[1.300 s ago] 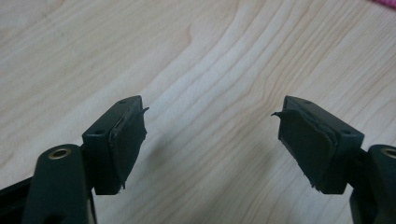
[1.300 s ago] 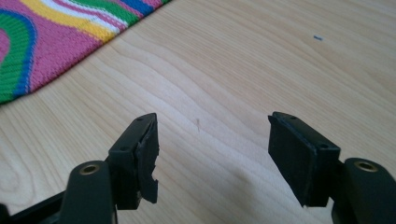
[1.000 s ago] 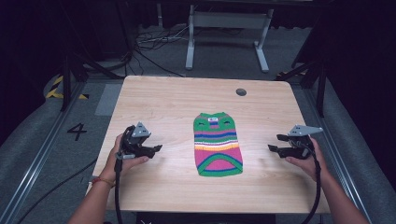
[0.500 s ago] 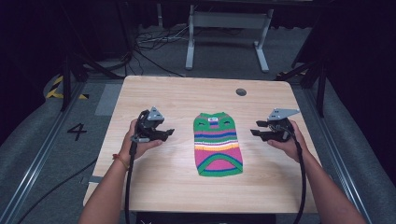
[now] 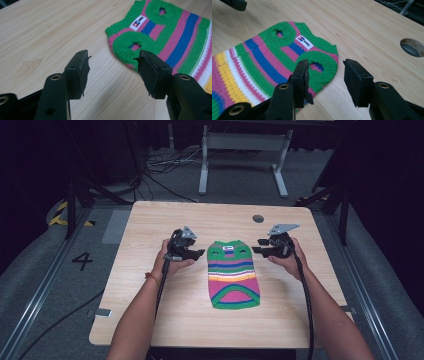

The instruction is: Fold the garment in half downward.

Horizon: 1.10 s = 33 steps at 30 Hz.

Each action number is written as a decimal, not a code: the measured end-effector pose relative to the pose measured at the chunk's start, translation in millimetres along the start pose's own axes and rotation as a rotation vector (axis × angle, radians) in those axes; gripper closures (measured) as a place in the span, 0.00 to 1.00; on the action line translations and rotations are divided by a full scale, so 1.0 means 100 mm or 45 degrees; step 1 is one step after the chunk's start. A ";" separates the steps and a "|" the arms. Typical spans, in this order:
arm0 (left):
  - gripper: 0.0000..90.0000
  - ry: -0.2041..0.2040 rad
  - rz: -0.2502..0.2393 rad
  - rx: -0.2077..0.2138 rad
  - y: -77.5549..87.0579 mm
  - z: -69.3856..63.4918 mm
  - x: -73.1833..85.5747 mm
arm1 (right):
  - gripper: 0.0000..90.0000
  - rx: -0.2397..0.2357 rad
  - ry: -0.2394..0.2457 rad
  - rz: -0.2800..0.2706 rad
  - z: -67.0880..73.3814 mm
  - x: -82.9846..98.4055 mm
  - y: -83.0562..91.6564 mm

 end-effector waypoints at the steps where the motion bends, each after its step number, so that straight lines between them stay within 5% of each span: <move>1: 0.50 0.011 -0.002 0.009 -0.04 0.01 -0.02 | 0.63 0.007 -0.001 0.008 -0.01 -0.02 -0.05; 8: 0.68 0.062 0.022 0.025 -0.24 0.09 -0.10 | 0.64 0.014 -0.031 0.044 -0.03 -0.07 -0.26; 16: 0.54 0.105 0.051 -0.042 -0.50 0.14 -0.18 | 0.66 0.042 -0.036 0.093 -0.03 -0.10 -0.57; 27: 0.53 0.169 0.055 0.004 -0.69 0.18 -0.13 | 0.62 0.043 -0.033 0.183 0.02 -0.03 -0.84; 33: 0.53 0.174 0.051 -0.022 -0.70 0.19 -0.12 | 0.67 -0.008 -0.107 0.193 0.03 0.00 -0.87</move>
Point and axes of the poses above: each handheld gripper's, and its own axes: y roughly backward along the jaws, x roughly out of its underside, z roughly to its left, the point moved 8 cm from there along -y, roughly forward along the jaws, and after that the axes turned 13 degrees about x, right-handed, at the moved point
